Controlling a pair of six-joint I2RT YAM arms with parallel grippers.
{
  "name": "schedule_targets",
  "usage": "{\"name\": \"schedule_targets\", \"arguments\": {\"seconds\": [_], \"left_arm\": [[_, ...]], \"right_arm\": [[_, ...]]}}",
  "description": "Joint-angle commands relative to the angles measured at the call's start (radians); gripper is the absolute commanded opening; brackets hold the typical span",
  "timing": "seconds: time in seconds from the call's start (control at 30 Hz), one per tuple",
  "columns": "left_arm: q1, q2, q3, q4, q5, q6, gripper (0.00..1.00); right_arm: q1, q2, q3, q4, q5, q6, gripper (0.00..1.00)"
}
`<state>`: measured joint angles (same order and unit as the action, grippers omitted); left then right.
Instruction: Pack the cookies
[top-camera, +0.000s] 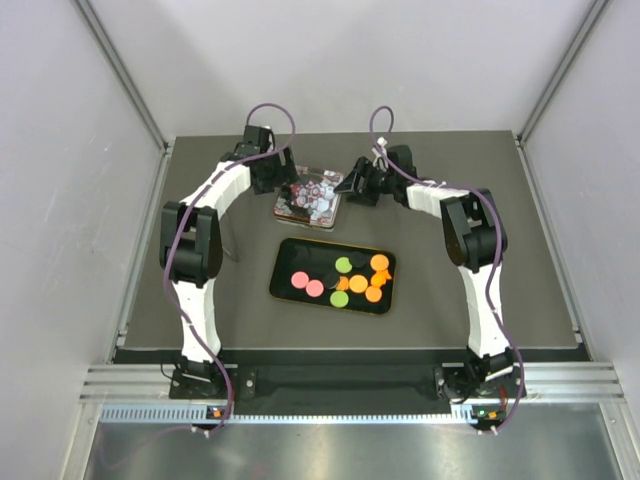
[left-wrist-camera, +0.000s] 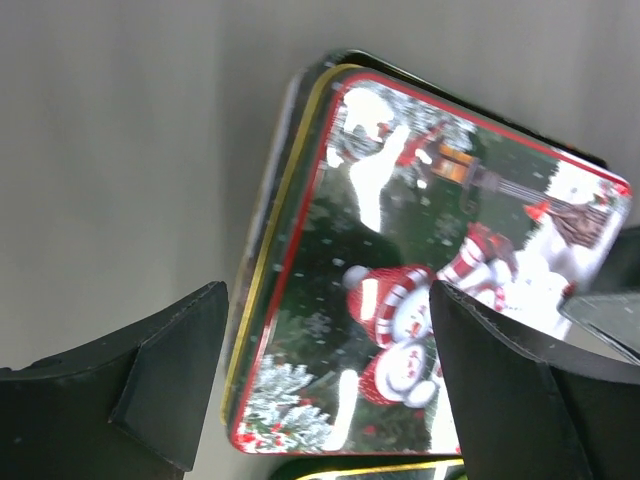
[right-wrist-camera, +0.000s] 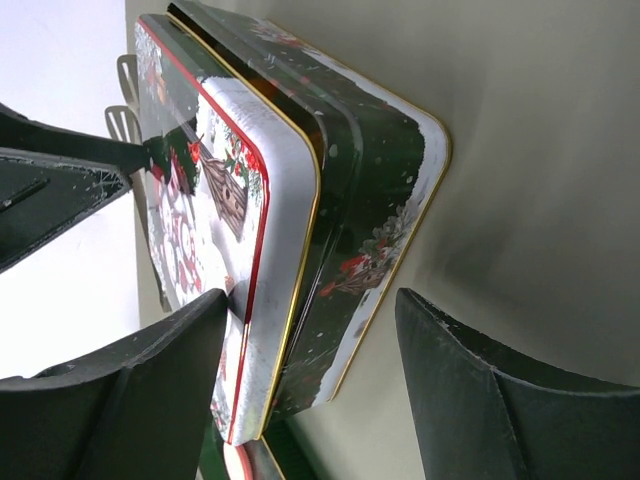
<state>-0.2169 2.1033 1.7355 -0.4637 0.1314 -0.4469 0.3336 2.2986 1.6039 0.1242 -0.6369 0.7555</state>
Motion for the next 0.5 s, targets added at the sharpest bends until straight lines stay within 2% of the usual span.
{"name": "schedule_targets", "arguments": {"seconds": [0.0, 0.2, 0.47], "left_arm": [[0.002, -0.086, -0.013, 0.022, -0.081, -0.009, 0.87], [0.007, -0.190, -0.066, 0.017, -0.196, -0.058, 0.89], [0.007, -0.397, -0.344, 0.132, -0.107, -0.136, 0.88]], "right_arm": [[0.012, -0.076, 0.005, 0.002, 0.026, -0.042, 0.69], [0.012, -0.117, -0.005, -0.024, 0.077, -0.090, 0.71], [-0.016, -0.134, 0.019, -0.032, 0.126, -0.171, 0.80]]}}
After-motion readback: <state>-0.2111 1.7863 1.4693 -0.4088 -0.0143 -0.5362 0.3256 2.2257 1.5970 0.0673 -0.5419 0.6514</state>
